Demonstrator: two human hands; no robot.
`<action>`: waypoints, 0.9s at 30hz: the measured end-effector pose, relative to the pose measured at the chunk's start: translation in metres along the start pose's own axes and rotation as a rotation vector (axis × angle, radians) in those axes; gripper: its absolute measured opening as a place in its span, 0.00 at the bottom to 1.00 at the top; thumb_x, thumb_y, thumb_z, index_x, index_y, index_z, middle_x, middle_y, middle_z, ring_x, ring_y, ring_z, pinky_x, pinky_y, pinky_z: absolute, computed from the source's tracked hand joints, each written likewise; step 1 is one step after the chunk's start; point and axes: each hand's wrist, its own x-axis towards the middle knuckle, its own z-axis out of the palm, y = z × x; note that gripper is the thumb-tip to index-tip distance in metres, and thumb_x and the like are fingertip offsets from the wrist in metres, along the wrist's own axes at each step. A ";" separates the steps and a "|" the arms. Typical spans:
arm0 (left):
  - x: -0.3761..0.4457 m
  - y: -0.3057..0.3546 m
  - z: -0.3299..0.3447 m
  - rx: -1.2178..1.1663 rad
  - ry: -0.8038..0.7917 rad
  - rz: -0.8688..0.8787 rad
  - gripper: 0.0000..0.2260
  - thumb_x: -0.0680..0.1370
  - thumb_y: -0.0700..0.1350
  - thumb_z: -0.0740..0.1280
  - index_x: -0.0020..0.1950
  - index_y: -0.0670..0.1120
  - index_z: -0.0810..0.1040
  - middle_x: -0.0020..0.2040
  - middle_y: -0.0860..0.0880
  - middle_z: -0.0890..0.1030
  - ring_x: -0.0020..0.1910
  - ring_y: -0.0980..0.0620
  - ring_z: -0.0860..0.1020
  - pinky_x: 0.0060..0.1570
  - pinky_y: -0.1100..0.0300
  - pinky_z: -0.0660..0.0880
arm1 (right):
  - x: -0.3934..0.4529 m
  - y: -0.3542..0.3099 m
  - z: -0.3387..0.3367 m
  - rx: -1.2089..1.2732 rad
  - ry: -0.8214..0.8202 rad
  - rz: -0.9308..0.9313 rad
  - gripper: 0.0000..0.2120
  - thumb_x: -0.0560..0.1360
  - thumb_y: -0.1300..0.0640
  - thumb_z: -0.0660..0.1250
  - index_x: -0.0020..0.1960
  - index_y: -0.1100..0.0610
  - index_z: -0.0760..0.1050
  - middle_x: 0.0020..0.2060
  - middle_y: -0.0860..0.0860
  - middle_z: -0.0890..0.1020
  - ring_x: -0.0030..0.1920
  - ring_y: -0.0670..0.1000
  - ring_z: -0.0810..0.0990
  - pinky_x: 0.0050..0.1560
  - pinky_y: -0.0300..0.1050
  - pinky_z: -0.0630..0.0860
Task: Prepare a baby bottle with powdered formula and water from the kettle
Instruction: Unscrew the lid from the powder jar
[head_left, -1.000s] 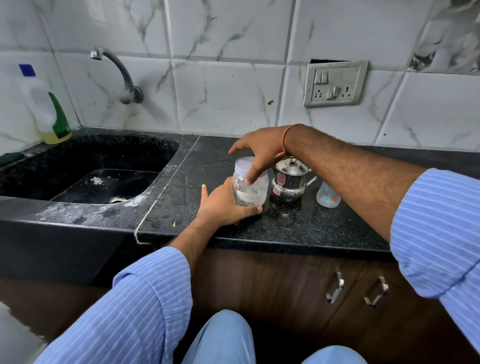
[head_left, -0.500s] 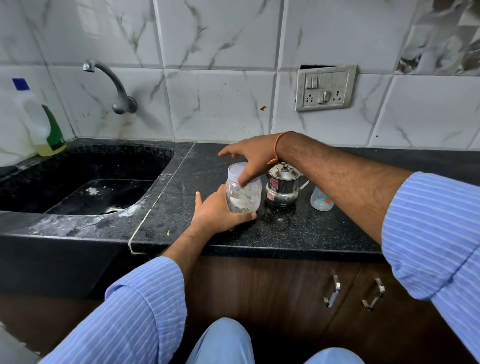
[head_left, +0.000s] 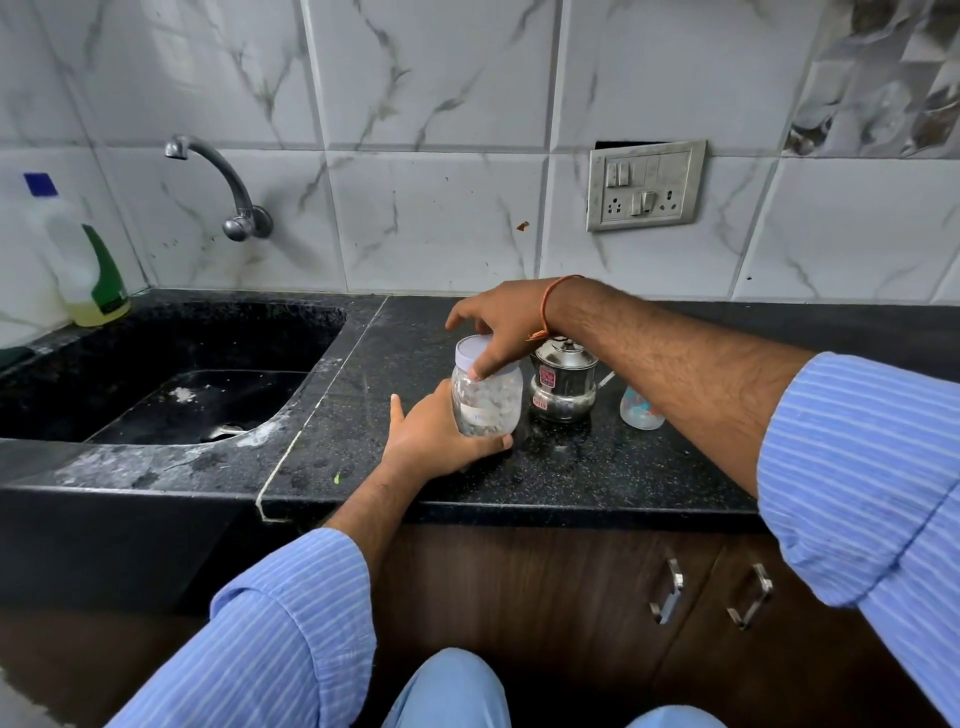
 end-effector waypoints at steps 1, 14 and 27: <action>0.000 0.000 0.000 -0.002 -0.001 0.000 0.47 0.61 0.82 0.69 0.74 0.58 0.71 0.68 0.61 0.82 0.74 0.51 0.77 0.83 0.30 0.36 | 0.000 0.001 0.001 0.017 -0.015 -0.004 0.40 0.73 0.45 0.79 0.81 0.43 0.66 0.71 0.49 0.78 0.67 0.53 0.78 0.63 0.47 0.73; 0.000 -0.002 0.001 -0.006 -0.009 -0.013 0.48 0.62 0.81 0.70 0.76 0.59 0.69 0.69 0.62 0.81 0.76 0.53 0.76 0.82 0.31 0.34 | -0.027 0.018 -0.014 0.176 0.211 -0.027 0.36 0.72 0.38 0.79 0.77 0.41 0.73 0.70 0.44 0.79 0.56 0.43 0.79 0.60 0.44 0.72; 0.003 -0.005 0.003 -0.037 0.022 0.014 0.39 0.63 0.78 0.73 0.69 0.64 0.73 0.62 0.68 0.76 0.73 0.53 0.77 0.82 0.27 0.40 | -0.196 0.103 0.094 0.935 0.687 0.263 0.41 0.57 0.35 0.84 0.69 0.36 0.78 0.66 0.46 0.79 0.62 0.46 0.83 0.64 0.49 0.80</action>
